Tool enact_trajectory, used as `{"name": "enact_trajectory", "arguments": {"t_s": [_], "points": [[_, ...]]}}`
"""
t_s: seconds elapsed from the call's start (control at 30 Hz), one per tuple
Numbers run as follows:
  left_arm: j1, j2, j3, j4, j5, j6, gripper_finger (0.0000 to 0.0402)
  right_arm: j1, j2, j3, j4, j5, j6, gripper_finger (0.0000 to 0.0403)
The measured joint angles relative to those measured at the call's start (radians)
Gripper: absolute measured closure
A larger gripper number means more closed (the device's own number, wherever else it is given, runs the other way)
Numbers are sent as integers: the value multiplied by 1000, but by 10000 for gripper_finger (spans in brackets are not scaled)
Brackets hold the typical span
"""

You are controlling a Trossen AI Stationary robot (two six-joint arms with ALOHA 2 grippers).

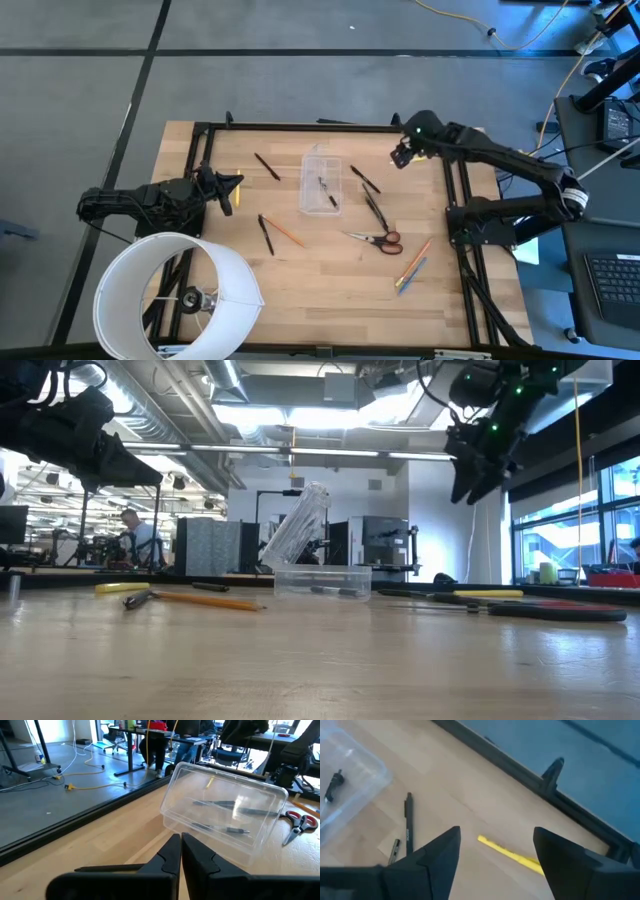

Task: Pick & place school supplies into a supply box
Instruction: Put the right yellow pen into the transparent supply box

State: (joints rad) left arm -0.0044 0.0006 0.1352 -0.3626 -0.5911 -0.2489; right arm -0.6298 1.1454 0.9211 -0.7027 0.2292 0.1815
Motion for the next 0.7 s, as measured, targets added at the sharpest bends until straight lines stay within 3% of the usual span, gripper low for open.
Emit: {"name": "enact_trajectory", "arguments": {"t_s": [0.27, 0.47, 0.7], "points": [[0, 0, 0, 0, 0, 0, 395, -106, 95, 0, -64, -26, -142, 159], [0, 0, 0, 0, 0, 0, 395, -137, 237, 0, -59, -102, -265, 170], [0, 0, 0, 0, 0, 0, 395, -139, 384, 0, -52, -95, -440, 170]]}}
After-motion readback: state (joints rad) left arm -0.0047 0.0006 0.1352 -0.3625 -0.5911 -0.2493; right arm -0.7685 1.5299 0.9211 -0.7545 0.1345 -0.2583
